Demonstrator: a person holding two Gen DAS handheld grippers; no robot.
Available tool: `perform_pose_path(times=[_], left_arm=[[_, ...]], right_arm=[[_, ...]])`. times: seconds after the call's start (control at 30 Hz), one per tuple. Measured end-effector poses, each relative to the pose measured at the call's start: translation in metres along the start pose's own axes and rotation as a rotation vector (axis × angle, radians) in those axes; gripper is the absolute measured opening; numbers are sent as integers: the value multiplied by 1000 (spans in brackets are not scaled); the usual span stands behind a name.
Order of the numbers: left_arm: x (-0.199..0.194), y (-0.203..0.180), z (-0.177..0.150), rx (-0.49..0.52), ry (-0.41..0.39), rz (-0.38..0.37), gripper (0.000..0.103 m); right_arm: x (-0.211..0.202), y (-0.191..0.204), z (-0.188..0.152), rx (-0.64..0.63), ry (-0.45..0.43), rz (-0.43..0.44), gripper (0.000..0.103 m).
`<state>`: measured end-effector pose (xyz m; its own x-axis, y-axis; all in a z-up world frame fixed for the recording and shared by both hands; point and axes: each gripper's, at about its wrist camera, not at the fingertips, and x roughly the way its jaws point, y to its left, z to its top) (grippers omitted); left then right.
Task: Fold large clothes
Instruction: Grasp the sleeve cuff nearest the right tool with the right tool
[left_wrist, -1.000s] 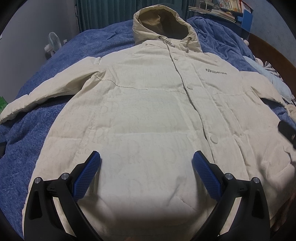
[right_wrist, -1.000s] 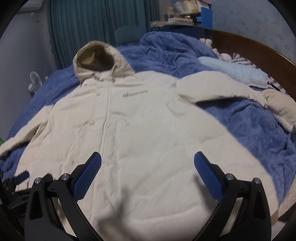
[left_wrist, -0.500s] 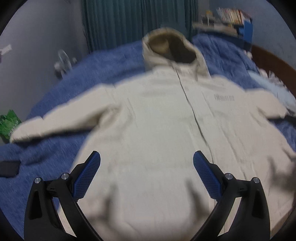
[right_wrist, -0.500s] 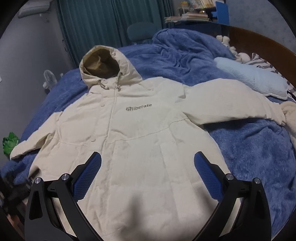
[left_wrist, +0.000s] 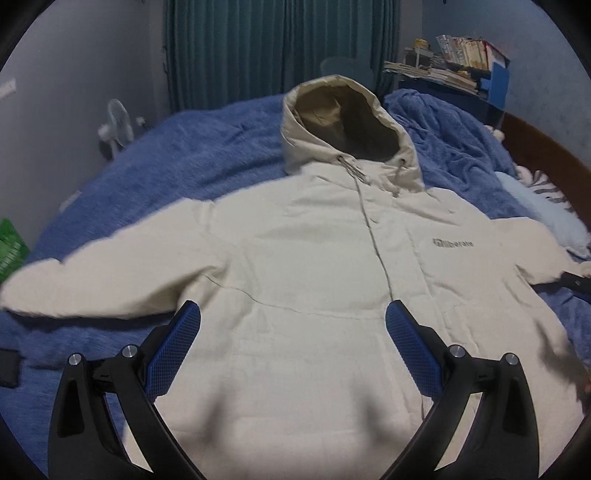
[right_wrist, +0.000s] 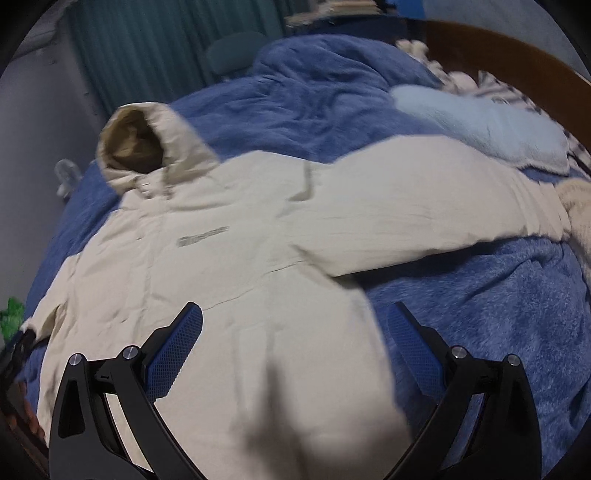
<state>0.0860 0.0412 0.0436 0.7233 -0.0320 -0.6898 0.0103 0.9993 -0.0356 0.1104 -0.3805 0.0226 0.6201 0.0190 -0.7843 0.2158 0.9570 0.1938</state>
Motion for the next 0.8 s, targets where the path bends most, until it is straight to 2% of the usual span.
perform_pose_path(times=[0.1, 0.23, 0.43, 0.53, 0.7, 0.8], left_arm=[[18, 6, -16, -14, 46, -31, 97], [36, 8, -26, -43, 115, -34, 97], [36, 5, -28, -23, 99, -19, 97], [34, 5, -26, -16, 82, -3, 97], [38, 13, -21, -13, 53, 80, 97], [39, 23, -17, -61, 52, 57, 97]], right_arm=[[13, -15, 8, 27, 12, -24, 97], [28, -26, 19, 26, 18, -64, 97], [45, -47, 25, 75, 54, -57, 96], [49, -57, 26, 130, 72, -22, 88], [50, -73, 25, 207, 86, 10, 75], [48, -88, 26, 271, 73, 31, 69]])
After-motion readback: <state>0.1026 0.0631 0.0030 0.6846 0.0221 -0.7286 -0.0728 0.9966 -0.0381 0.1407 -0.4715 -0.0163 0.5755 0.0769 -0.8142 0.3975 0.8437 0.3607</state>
